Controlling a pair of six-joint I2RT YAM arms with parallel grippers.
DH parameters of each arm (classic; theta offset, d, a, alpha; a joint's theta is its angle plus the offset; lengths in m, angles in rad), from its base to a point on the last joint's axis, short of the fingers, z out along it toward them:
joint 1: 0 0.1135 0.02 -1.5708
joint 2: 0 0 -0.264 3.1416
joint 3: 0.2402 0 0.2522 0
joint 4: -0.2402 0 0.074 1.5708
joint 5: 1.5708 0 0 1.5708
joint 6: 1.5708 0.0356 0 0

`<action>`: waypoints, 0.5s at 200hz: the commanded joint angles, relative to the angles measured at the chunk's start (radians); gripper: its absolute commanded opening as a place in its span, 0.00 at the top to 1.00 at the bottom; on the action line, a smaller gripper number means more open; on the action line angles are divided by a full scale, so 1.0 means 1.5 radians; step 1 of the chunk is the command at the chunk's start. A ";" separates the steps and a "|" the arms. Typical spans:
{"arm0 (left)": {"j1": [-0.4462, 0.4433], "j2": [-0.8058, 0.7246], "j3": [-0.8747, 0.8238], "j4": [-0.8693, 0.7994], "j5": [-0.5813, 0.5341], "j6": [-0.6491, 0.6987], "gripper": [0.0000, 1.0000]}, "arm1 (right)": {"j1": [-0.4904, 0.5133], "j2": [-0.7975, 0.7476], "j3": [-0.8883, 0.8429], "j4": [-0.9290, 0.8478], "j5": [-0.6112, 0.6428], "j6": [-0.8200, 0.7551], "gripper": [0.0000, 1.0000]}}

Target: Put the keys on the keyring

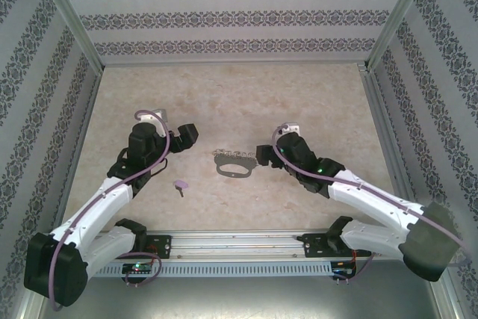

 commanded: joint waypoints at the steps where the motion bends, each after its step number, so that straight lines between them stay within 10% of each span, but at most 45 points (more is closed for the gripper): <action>1: 0.009 0.017 0.007 0.018 0.021 -0.012 0.00 | -0.037 0.023 -0.023 0.041 -0.093 0.030 0.09; 100: 0.008 0.047 0.005 0.036 0.025 -0.015 0.00 | -0.010 0.277 0.072 0.109 -0.172 0.095 0.14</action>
